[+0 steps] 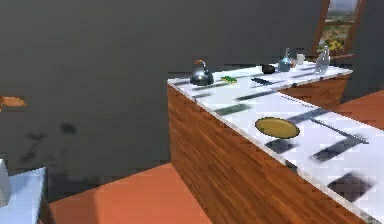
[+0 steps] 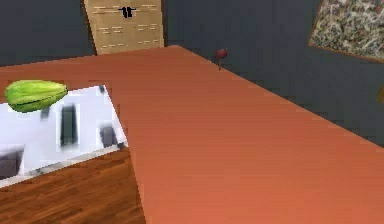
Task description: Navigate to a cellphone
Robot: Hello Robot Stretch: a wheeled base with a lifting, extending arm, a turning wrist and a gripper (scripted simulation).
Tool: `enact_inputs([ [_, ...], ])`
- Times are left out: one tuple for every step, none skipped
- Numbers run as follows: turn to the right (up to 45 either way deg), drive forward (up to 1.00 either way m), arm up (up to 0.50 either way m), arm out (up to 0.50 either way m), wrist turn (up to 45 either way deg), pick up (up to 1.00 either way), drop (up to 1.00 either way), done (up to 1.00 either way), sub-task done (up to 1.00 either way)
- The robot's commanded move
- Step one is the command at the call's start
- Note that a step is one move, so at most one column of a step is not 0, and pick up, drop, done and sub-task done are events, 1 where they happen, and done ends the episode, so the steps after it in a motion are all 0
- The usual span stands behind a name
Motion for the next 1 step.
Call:
enact_inputs([
  [-3.0, 0.00, 0.00, 0.00, 0.0, 0.00, 0.00, 0.00, 0.00],
])
